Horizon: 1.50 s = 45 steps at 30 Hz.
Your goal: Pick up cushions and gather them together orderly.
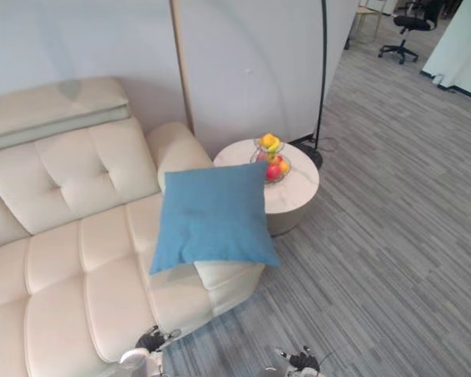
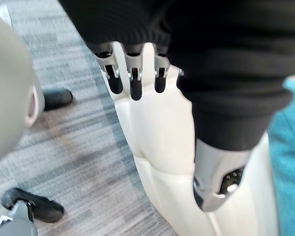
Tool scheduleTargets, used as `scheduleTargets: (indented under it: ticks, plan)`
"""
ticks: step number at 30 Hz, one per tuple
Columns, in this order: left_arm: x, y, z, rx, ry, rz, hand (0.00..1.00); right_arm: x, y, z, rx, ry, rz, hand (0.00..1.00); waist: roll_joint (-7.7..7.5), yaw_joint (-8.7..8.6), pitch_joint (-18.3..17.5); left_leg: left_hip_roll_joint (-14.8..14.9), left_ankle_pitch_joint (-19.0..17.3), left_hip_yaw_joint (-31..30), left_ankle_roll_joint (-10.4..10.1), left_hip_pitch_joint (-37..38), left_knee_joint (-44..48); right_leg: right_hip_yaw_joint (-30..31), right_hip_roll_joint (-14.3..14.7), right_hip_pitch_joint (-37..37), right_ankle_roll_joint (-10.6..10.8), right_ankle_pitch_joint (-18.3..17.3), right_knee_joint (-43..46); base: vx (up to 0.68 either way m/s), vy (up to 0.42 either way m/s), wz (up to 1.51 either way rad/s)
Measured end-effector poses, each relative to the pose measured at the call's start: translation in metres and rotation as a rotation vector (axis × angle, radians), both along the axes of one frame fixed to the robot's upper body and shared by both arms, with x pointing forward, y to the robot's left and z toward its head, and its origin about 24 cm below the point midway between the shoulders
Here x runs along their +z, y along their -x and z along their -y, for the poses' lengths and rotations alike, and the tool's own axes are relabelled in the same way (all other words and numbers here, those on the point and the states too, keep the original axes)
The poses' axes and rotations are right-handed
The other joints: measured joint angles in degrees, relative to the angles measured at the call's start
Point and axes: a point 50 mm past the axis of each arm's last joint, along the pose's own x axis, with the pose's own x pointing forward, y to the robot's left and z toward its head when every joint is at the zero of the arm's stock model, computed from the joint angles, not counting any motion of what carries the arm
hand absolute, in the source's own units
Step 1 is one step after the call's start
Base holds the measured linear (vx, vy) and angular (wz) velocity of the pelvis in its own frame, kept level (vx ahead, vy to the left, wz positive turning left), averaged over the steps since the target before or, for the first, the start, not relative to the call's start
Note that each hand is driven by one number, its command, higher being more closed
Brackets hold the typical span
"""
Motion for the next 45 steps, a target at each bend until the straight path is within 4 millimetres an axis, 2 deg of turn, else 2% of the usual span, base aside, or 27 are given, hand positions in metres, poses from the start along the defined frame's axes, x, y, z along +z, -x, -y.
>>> scheduleTargets:
  ticks: [7,11,12,13,14,19,20,22,25,26,27,31,33,35,37,39,40,45]
  plan:
    - [-0.001,0.006,-0.013,0.010,-0.035,-0.021,0.00,0.003,-0.005,0.005,-0.005,0.018,0.017,0.00,0.25,0.03,-0.1,-0.8,1.7,-1.4,-0.1,0.9,-3.5,1.8,0.6,-0.2,0.0,0.0,0.2,-0.01,-0.002,0.06]
    - [0.003,0.003,-0.022,0.042,-0.060,0.011,0.00,0.019,-0.022,0.033,0.000,0.117,0.108,0.00,0.11,-0.01,-0.1,-1.1,1.7,-1.3,-0.1,0.2,-3.7,5.4,1.0,-1.7,0.0,0.0,0.2,0.02,0.007,-0.08]
    - [0.011,-0.006,-0.032,0.068,-0.074,0.069,0.00,0.035,-0.037,0.053,0.004,0.188,0.183,0.00,-0.04,-0.05,-0.2,-1.2,1.7,-1.4,-0.1,-0.4,-4.0,6.0,1.1,-2.6,-0.1,0.1,0.2,0.01,0.003,-0.11]
    - [0.014,-0.010,-0.037,0.079,-0.083,0.091,0.00,0.042,-0.042,0.060,0.006,0.217,0.213,0.00,-0.06,-0.06,-0.2,-1.3,1.8,-1.5,-0.1,-0.3,-4.3,6.1,1.1,-2.7,-0.1,0.1,0.2,0.16,-0.021,0.03]
    - [0.052,-0.046,-0.081,0.169,-0.178,0.310,0.00,0.093,-0.078,0.105,0.000,0.403,0.414,0.00,-0.61,-1.18,-1.1,-1.6,1.7,-6.2,0.2,-2.2,-4.5,6.6,1.4,-4.0,-0.3,0.2,-0.8,0.19,-0.010,0.09]
    - [0.052,-0.047,-0.082,0.173,-0.176,0.313,0.00,0.092,-0.077,0.105,0.000,0.402,0.411,0.00,-0.80,-1.91,-1.2,-1.9,0.5,-8.0,2.0,-3.7,-2.8,7.8,1.3,-3.6,-0.4,1.4,-2.7,0.06,0.022,0.12]
    - [0.085,-0.080,-0.091,0.217,-0.180,0.499,0.00,0.113,-0.104,0.112,-0.008,0.425,0.503,0.00,-0.78,-2.80,-1.2,-2.4,0.3,-10.2,2.3,-5.8,-1.2,8.1,1.2,-2.4,0.2,3.9,-7.1,-0.11,0.052,0.23]
    - [0.084,-0.079,-0.091,0.218,-0.180,0.494,0.00,0.114,-0.105,0.114,-0.007,0.432,0.505,0.00,-0.73,-2.94,-1.1,-2.4,0.4,-10.7,2.1,-6.1,-1.1,8.1,1.2,-2.4,0.6,4.2,-7.6,-0.10,0.021,0.09]
    - [0.088,-0.084,-0.090,0.224,-0.182,0.510,0.00,0.120,-0.116,0.110,0.008,0.434,0.532,0.00,-0.44,-3.00,-0.9,-2.5,0.6,-10.8,1.8,-6.9,-1.2,8.3,1.2,-2.9,1.1,5.0,-8.5,-0.10,0.006,0.00]
    - [0.119,-0.128,-0.086,0.228,-0.171,0.644,0.00,0.155,-0.166,0.098,0.053,0.429,0.686,0.00,-0.16,-3.05,2.0,-2.7,2.7,-11.6,2.0,-11.8,-1.2,8.1,1.2,-7.2,0.6,7.2,-9.2,-0.22,-0.016,0.14]
    - [0.134,-0.145,-0.082,0.206,-0.171,0.697,0.00,0.171,-0.185,0.091,0.055,0.416,0.761,0.00,0.04,-2.78,3.6,-2.5,3.1,-12.1,1.9,-12.1,-1.2,7.7,1.4,-7.2,0.4,7.5,-9.4,-0.19,-0.023,0.15]
    - [0.152,-0.156,-0.085,0.217,-0.179,0.770,0.00,0.191,-0.202,0.079,0.079,0.407,0.852,0.00,-0.22,-2.44,5.0,-2.4,3.1,-12.2,1.9,-14.0,-0.4,8.2,1.4,-8.9,0.4,7.5,-8.5,-0.02,-0.005,0.02]
    - [0.171,-0.173,-0.085,0.215,-0.187,0.831,0.00,0.208,-0.218,0.070,0.101,0.398,0.915,0.00,-0.81,-2.10,7.3,-2.4,3.7,-12.1,2.1,-15.4,-0.2,8.8,1.3,-10.9,0.3,7.6,-7.3,-0.07,0.005,-0.01]
    - [0.199,-0.194,-0.080,0.181,-0.193,0.916,0.00,0.229,-0.236,0.057,0.127,0.379,0.989,0.00,-1.46,-1.61,9.0,-2.1,3.9,-12.3,2.2,-18.6,1.5,9.7,1.2,-14.0,0.0,7.8,-5.7,-0.11,0.003,0.03]
    - [0.229,-0.218,-0.065,0.121,-0.197,1.000,0.00,0.256,-0.257,0.038,0.176,0.356,1.075,0.00,-1.68,-1.28,11.1,-2.0,4.7,-12.3,2.2,-20.3,1.9,10.5,1.1,-16.4,0.0,7.7,-4.1,-0.10,-0.003,0.05]
    - [0.259,-0.238,-0.045,0.072,-0.163,1.085,0.00,0.280,-0.272,0.015,0.238,0.339,1.152,0.00,-1.70,-0.85,11.3,-1.8,5.1,-12.3,2.1,-23.1,2.5,10.7,1.0,-19.3,0.0,7.7,-3.0,-0.09,-0.017,0.05]
    - [0.285,-0.252,-0.014,0.032,-0.098,1.163,0.00,0.294,-0.281,-0.009,0.283,0.315,1.202,0.00,-1.54,-0.29,11.6,-1.5,5.6,-12.2,2.0,-23.1,2.4,10.8,1.1,-19.8,-0.5,7.2,-1.7,-0.04,-0.023,-0.01]
    - [0.297,-0.257,-0.008,0.020,-0.092,1.198,0.00,0.297,-0.282,-0.009,0.261,0.291,1.211,0.00,-1.47,-0.36,11.6,-1.5,7.2,-12.2,1.8,-23.0,0.4,10.5,1.2,-20.6,-0.5,7.2,-1.4,-0.01,0.002,0.03]
